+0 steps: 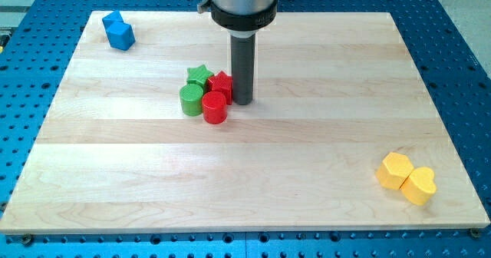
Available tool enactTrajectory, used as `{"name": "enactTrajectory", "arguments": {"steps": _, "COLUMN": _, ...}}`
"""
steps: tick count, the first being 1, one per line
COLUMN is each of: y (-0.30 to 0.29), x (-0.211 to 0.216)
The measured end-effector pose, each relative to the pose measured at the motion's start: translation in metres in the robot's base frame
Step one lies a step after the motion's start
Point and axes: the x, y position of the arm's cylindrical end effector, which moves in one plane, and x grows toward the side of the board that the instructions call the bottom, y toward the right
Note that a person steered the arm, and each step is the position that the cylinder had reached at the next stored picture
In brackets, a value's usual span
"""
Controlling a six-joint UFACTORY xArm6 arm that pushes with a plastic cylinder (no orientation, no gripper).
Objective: Place the arm top left corner of the board
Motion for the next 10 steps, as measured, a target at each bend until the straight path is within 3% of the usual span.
{"name": "enactTrajectory", "arguments": {"steps": 1, "y": 0.075, "x": 0.0}}
{"name": "enactTrajectory", "arguments": {"steps": 2, "y": 0.078, "x": -0.002}}
{"name": "enactTrajectory", "arguments": {"steps": 3, "y": 0.082, "x": -0.061}}
{"name": "enactTrajectory", "arguments": {"steps": 4, "y": 0.012, "x": -0.08}}
{"name": "enactTrajectory", "arguments": {"steps": 7, "y": -0.195, "x": -0.051}}
{"name": "enactTrajectory", "arguments": {"steps": 9, "y": -0.313, "x": -0.097}}
{"name": "enactTrajectory", "arguments": {"steps": 10, "y": -0.31, "x": -0.16}}
